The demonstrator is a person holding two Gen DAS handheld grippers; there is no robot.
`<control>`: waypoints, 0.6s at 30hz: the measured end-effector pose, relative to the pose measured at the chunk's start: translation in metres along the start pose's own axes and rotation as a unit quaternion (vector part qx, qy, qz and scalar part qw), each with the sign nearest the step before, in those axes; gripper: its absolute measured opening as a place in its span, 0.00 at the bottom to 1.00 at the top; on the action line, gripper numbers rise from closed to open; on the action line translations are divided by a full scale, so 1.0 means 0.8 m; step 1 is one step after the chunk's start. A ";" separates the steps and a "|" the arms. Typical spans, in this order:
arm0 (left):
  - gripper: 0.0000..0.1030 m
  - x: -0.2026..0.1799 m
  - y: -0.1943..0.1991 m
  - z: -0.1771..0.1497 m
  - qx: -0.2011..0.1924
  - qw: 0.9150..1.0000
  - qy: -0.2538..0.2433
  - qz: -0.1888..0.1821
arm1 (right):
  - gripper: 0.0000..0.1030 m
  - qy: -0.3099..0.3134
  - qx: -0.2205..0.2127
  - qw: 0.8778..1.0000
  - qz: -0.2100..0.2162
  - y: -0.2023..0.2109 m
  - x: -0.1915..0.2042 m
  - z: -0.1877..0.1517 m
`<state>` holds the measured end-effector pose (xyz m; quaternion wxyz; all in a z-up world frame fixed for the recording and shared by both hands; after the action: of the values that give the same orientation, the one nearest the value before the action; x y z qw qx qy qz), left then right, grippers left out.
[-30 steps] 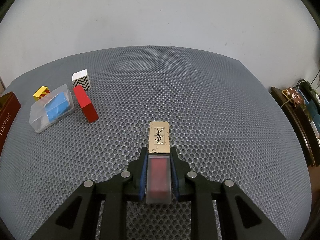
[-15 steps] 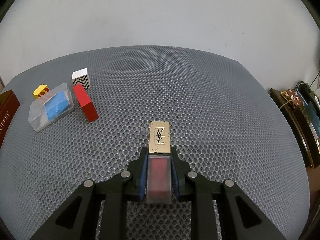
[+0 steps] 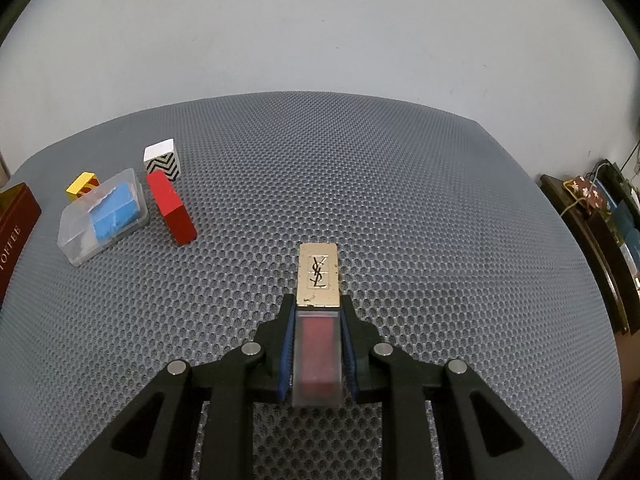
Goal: Organize rigid objects
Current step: 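Lift the open left gripper away from the gold tin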
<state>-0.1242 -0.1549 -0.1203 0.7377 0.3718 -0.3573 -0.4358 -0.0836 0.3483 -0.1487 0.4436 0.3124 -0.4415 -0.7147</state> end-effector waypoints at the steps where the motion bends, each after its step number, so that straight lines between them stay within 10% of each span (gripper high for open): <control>1: 0.62 0.002 -0.001 0.001 -0.002 1.000 0.007 -0.002 | 0.20 -0.001 0.001 1.000 0.001 0.000 -0.003 0.001; 18: 0.70 0.020 -0.001 0.000 0.004 0.999 0.043 -0.019 | 0.20 0.011 0.020 1.000 0.015 0.010 0.008 -0.004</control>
<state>-0.1186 -0.1698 -0.1175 0.7422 0.4002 -0.3198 -0.4322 -0.0804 0.3394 -0.1429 0.4529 0.3226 -0.4553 -0.6954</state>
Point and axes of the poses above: each gripper's, at about its wrist camera, not at the fingertips, and y roughly against the way its jaws point, x to its left, z to its top, the point moved 10 cm from there along -y, roughly the way its jaws point, and after that the axes turned 15 degrees about x, right-handed, at the moved point
